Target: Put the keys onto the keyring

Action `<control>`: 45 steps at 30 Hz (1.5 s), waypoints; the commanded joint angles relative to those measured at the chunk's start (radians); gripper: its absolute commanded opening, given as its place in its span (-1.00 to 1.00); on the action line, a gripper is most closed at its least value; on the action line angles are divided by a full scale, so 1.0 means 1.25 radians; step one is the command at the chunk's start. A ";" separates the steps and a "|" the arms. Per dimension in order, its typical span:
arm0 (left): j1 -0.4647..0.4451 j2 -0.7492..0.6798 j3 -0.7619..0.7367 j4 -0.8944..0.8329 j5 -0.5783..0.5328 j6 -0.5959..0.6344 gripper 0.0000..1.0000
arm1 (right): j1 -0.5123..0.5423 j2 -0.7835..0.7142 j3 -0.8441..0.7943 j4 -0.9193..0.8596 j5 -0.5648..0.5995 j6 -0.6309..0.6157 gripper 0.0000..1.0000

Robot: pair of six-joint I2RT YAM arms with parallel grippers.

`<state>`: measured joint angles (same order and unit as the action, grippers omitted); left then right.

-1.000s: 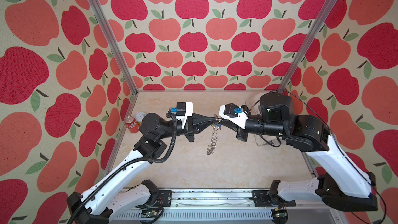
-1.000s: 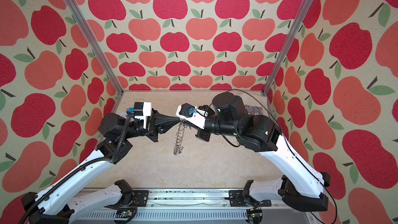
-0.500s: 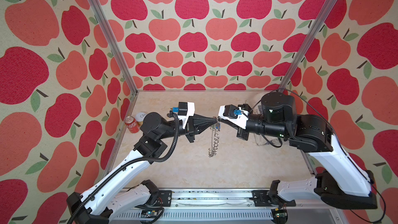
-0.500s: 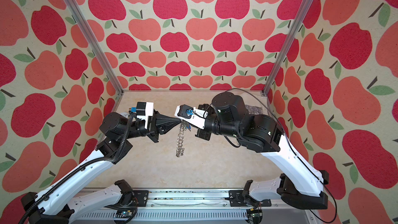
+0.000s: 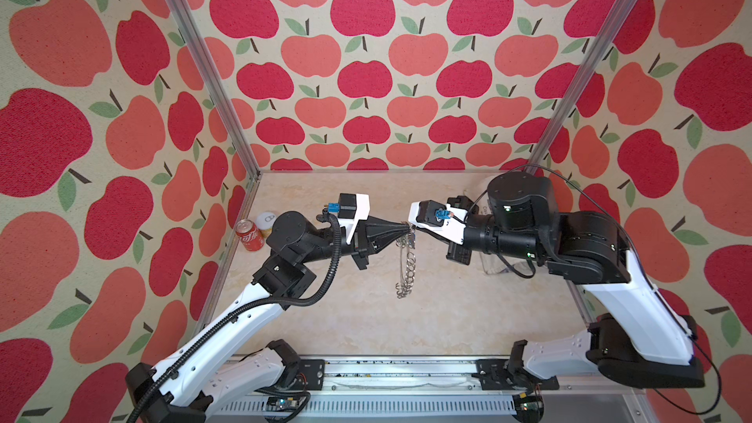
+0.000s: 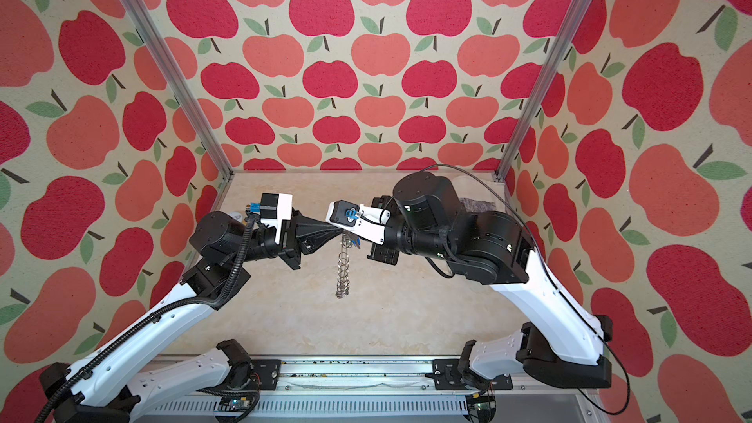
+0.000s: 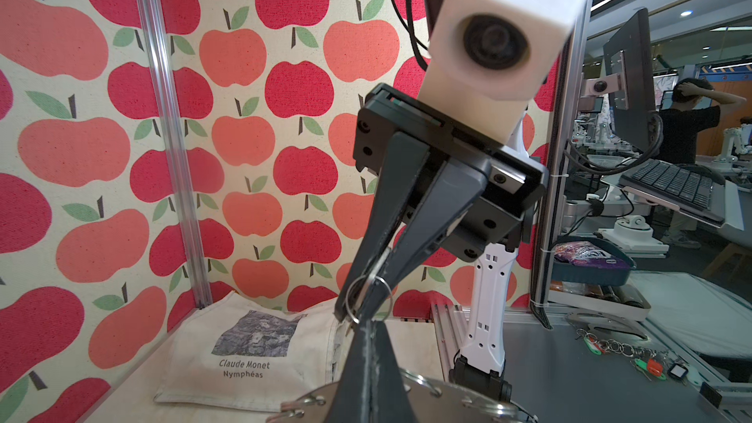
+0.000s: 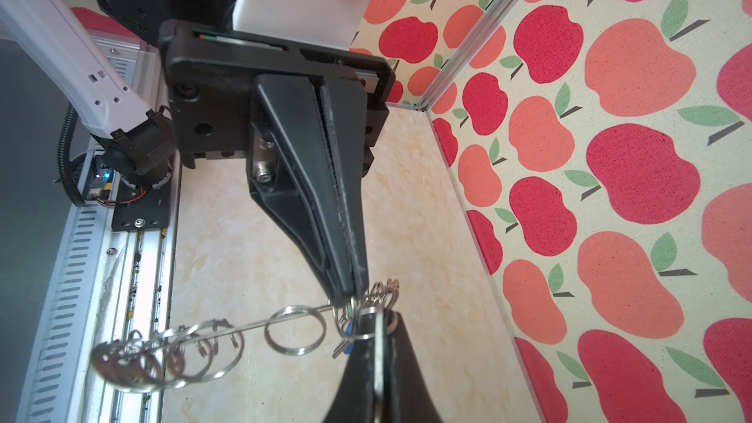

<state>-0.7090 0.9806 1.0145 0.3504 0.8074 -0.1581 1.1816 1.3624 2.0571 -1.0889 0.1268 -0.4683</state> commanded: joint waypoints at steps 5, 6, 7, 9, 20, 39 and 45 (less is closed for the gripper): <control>0.003 -0.045 0.020 -0.124 -0.067 0.071 -0.43 | 0.012 0.025 0.038 -0.080 0.132 -0.042 -1.00; 0.003 -0.052 0.019 -0.136 -0.078 0.075 -0.14 | 0.012 0.027 0.038 -0.084 0.141 -0.047 -1.00; 0.002 -0.061 0.015 -0.152 -0.094 0.078 0.09 | 0.012 0.031 0.039 -0.088 0.155 -0.051 -1.00; 0.001 -0.081 0.008 -0.183 -0.123 0.082 0.29 | 0.012 0.040 0.044 -0.097 0.179 -0.061 -1.00; -0.003 -0.173 -0.056 -0.321 -0.301 0.076 0.79 | -0.023 0.101 0.061 -0.143 0.187 -0.044 -1.00; -0.004 -0.365 -0.116 -0.580 -0.607 -0.017 0.91 | -0.170 0.282 0.036 -0.143 -0.064 0.074 -1.00; -0.005 -0.401 -0.111 -0.618 -0.626 -0.024 0.92 | -0.172 0.386 0.038 -0.087 -0.147 0.104 -1.00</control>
<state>-0.7109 0.4980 0.8803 -0.3656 0.0654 -0.1677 0.9699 1.7996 2.0956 -1.2541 0.0322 -0.3820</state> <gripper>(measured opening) 0.960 0.069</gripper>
